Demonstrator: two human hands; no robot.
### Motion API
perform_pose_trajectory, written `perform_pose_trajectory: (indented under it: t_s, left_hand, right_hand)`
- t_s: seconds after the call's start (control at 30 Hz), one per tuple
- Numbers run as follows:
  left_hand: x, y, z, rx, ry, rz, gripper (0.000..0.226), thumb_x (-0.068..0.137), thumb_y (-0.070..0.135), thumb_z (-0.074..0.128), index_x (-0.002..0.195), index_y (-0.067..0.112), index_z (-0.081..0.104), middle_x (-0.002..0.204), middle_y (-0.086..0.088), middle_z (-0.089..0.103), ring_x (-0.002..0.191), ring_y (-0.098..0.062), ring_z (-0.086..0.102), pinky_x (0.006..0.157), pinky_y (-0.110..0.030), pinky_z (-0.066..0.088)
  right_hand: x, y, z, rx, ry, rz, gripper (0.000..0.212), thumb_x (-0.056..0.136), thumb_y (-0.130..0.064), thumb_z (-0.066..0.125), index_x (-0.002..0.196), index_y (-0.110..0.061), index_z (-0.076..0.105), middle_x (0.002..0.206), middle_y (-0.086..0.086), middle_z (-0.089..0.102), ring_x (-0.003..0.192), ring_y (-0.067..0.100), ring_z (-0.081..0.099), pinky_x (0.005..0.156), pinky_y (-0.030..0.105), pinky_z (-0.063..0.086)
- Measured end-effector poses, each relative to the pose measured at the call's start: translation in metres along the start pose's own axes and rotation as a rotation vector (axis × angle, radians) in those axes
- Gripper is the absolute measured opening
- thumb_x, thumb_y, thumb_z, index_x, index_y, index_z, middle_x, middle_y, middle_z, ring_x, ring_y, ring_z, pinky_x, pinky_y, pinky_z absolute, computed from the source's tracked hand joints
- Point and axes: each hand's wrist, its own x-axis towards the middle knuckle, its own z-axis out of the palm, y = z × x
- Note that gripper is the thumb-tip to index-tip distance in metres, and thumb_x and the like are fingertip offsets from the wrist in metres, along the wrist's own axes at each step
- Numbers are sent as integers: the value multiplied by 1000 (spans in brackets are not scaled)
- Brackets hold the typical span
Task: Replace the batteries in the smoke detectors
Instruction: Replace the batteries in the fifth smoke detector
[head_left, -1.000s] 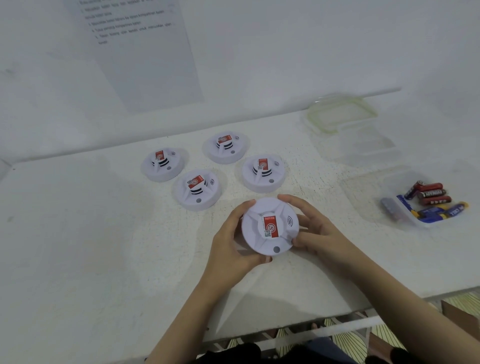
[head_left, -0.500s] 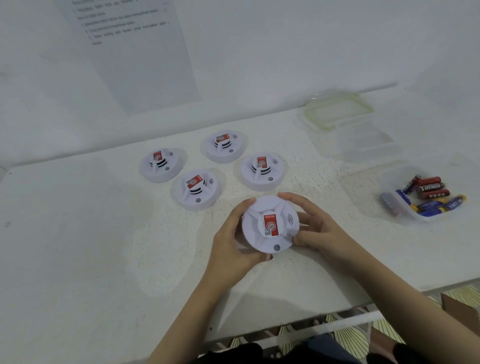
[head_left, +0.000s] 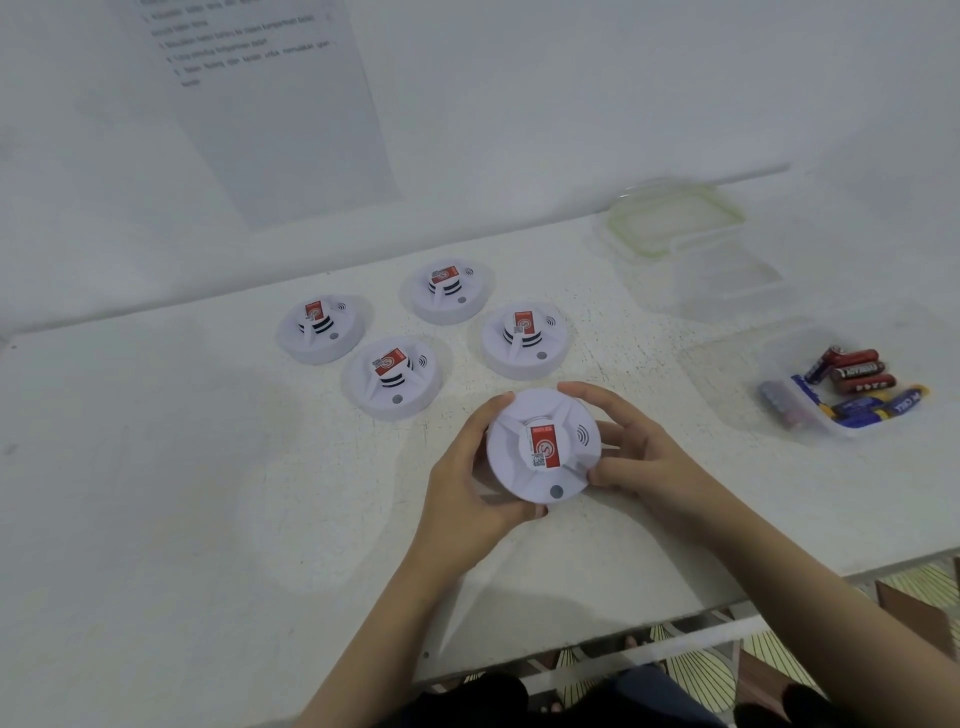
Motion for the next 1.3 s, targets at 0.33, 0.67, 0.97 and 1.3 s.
perform_pose_trajectory:
  t_s: [0.33,0.67,0.97,1.3]
  left_hand:
    - [0,-3,-1,31,-5,10,90,59,1,88,129,33,43,128,27,51,119,4,51,90,-11,46]
    - [0,-2,-1,47,-25,19,86,62,3,87,130,31,42,130,17,52,118,6,50,90,-8,44]
    - [-1,-7,2,59,-60,15,92,66,9,86,135,38,32,135,26,41,124,14,41,95,-4,38]
    - [0,-4,8,150,-32,65,84,62,34,85,131,37,37,127,22,47,120,3,46,96,-14,43]
  right_hand:
    - [-1,-1,1,10,0,2,66,74,2,54,130,-33,48,112,7,67,104,27,64,83,35,55]
    - [-1,-1,1,8,9,14,66,74,2,55,130,-33,48,115,8,66,107,26,63,83,34,55]
    - [-3,-5,3,-9,26,29,64,75,1,56,127,-36,51,111,6,68,103,22,65,79,28,54]
    - [-5,-8,7,20,58,68,55,79,-7,51,130,-29,49,112,10,68,105,29,64,88,41,54]
